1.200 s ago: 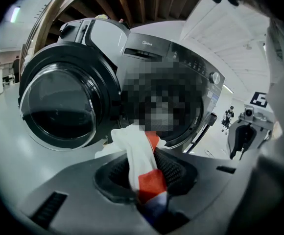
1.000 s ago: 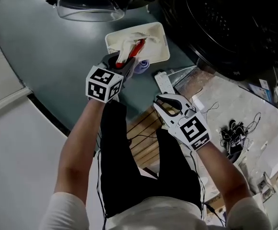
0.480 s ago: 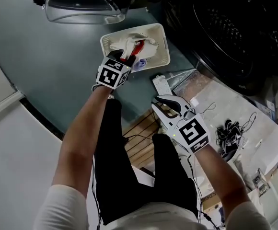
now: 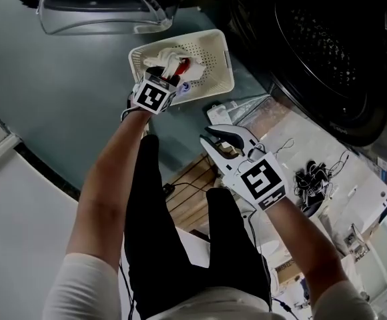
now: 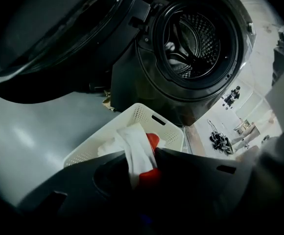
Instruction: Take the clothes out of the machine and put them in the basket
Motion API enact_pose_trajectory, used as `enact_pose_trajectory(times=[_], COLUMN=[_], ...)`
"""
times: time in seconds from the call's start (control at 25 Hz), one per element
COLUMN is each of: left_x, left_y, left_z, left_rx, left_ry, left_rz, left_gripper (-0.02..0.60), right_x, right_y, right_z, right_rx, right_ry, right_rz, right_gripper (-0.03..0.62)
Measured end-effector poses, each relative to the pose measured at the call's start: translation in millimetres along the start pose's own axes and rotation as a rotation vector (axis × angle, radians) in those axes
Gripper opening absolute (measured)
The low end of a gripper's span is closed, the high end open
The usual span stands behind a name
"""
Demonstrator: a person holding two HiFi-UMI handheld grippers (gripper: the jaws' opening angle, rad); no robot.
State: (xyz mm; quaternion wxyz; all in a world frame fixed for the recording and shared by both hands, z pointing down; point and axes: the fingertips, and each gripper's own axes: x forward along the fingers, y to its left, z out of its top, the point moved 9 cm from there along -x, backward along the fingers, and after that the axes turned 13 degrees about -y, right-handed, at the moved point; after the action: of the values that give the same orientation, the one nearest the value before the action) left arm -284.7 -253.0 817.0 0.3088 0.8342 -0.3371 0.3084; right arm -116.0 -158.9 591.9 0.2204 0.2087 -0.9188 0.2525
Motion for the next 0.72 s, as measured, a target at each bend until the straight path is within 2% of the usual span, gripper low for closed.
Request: enact_pose_trajectory(times=[0.28,0.44,0.6,0.72], left_x=[22,32,35,30], left_y=[21,28,34,31], left_z=[-11,-11,-20,-22], left_rx=[0.022,0.045,-0.001,-0.024], left_ry=[0.025,0.042,0.047,0.041], left_rz=[0.01,0.039,0.046,0.041], left_gripper=[0.129,0.178,0.232,0.245], right_x=[18,26,31,29], right_y=[-6,-11,-11,-10], right_z=[-6,-8,-6,-4], right_rx=[0.013,0.023,0.029,0.025], right_ry=[0.018,0.018,0.005,-0.005], right_rz=[-0.015,-0.034,-0.045,-0.045], right_gripper=[0.063,0.063,0.063,0.063])
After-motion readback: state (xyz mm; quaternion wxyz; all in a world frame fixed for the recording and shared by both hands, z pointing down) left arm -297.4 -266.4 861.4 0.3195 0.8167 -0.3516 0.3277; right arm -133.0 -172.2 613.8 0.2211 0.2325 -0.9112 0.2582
